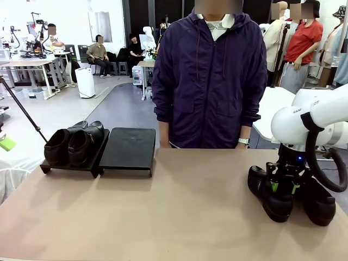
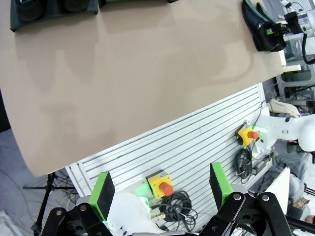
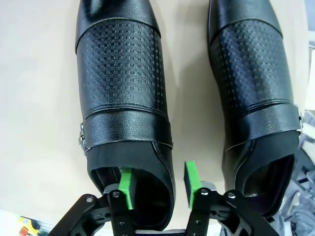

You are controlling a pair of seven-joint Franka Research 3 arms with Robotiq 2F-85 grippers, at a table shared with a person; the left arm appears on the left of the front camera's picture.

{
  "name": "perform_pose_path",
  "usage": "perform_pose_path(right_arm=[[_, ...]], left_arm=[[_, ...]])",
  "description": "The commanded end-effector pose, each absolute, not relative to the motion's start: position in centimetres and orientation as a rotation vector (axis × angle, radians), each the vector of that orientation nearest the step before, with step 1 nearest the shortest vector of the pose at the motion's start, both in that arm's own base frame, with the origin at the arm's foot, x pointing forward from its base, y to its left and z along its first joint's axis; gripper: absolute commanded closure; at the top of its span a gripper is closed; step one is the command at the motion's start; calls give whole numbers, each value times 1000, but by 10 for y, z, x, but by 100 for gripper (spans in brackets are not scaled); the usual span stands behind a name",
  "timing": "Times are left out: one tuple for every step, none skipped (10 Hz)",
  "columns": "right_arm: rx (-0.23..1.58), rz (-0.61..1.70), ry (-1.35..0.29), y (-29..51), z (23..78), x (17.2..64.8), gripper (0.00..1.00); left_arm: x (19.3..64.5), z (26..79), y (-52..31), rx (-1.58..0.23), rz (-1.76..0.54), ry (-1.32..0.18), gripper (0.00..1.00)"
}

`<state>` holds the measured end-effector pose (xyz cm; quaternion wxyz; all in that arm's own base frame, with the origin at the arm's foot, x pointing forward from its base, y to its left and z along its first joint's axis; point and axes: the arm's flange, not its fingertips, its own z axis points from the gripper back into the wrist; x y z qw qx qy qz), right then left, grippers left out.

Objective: Organize the shoes by placing them on the stand.
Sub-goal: Pick up one Shoe and place it in the middle of the table.

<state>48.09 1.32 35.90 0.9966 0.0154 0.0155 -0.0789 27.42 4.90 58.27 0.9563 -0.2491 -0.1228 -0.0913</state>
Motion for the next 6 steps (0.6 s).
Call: perform_pose_path(right_arm=[[16, -175, 48, 16, 363, 490, 100], [22, -169, 53, 17, 363, 490, 100], [23, -164, 56, 17, 363, 490, 100], [31, -154, 60, 17, 363, 489, 100], [31, -152, 63, 17, 363, 489, 100], [30, -150, 66, 18, 363, 488, 100]], left_arm=[[273, 584, 51, -518, -197, -251, 0], [273, 584, 51, -518, -197, -251, 0], [273, 584, 51, -518, -197, -251, 0], [273, 584, 51, -518, -197, -251, 0], [273, 584, 51, -518, -197, -251, 0], [273, 584, 51, -518, -197, -251, 0]])
